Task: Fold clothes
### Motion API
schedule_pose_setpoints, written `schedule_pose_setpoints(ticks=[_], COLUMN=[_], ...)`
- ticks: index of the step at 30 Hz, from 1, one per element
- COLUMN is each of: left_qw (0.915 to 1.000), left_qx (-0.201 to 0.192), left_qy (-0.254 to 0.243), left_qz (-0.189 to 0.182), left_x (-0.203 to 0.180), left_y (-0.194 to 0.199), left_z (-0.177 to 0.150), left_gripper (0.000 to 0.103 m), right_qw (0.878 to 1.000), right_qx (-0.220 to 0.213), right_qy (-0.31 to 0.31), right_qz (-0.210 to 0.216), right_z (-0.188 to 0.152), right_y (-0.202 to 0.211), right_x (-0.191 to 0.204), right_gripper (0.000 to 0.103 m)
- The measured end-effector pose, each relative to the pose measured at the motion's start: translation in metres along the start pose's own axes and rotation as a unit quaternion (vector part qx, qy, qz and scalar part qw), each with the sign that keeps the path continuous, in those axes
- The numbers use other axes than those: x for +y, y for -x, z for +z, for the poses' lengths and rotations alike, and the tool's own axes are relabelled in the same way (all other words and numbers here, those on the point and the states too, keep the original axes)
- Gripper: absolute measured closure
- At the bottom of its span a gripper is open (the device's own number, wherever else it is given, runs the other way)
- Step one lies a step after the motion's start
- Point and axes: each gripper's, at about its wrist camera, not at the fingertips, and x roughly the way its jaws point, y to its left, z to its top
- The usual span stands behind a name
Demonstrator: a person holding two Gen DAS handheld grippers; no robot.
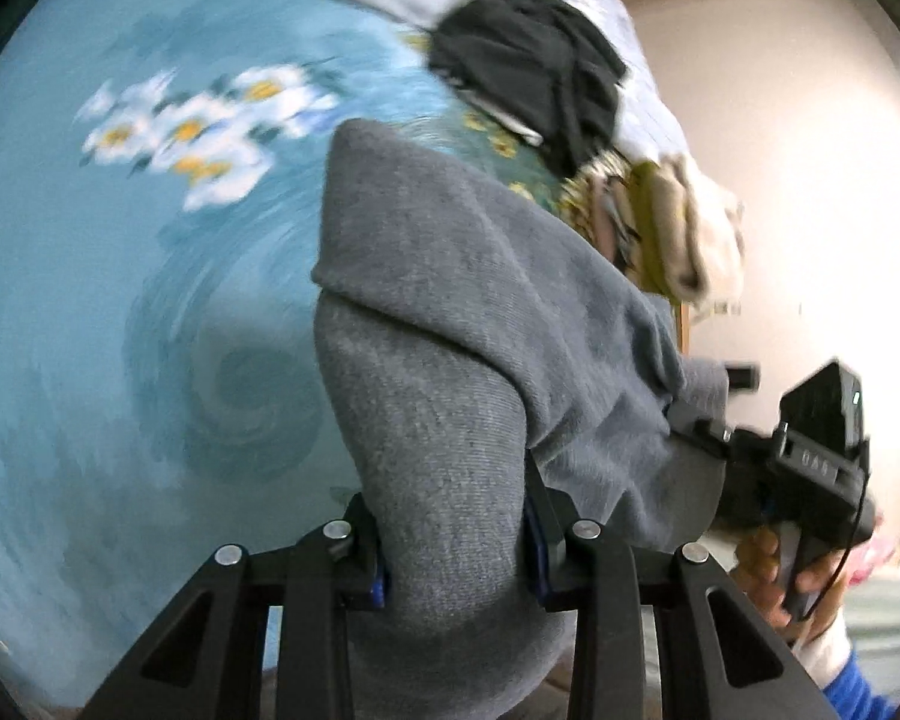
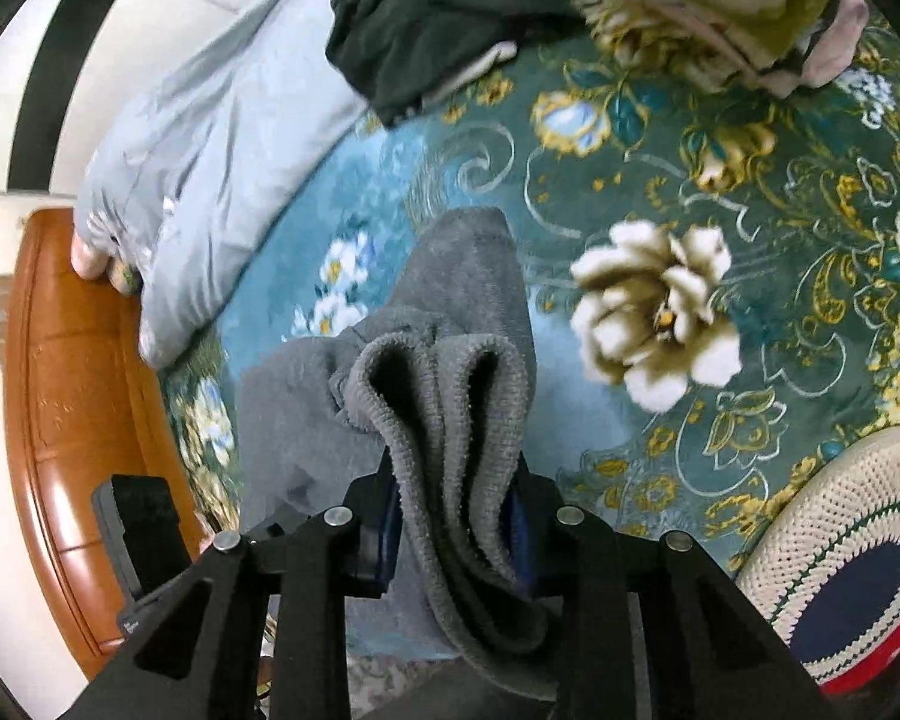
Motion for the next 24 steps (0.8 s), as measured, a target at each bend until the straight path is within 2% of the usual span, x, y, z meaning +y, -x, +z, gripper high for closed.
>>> schedule_pose_setpoints(ticks=[4,9,15,20,24], left_qw=[0.9990,0.9970,0.9934,0.9929,0.9927], left_qx=[-0.005,-0.029,-0.048,-0.072,-0.077], left_qy=[-0.036,-0.037,-0.035,-0.045,-0.074], left_qz=[0.027,0.062,0.098,0.083,0.056], left_x=[-0.021,-0.039,-0.082,-0.139,-0.198], left_y=[0.018,0.026,0.029,0.029,0.016], left_z=[0.001,0.001,0.015,0.052,0.087], left_gripper=[0.067,0.068,0.069,0.069,0.069], right_qw=[1.000,0.999,0.993,0.984,0.978], right_qx=[-0.008,0.007,-0.011,-0.044,-0.076], right_qy=[-0.001,0.019,0.061,0.108,0.138], right_qz=[0.026,0.043,0.100,0.133,0.137], right_z=[0.008,0.019,0.049,0.088,0.137], right_y=[0.008,0.007,0.028,0.085,0.137], right_x=[-0.004,-0.006,-0.015,-0.019,-0.031], right_gripper=[0.072,0.072,0.072,0.072,0.072])
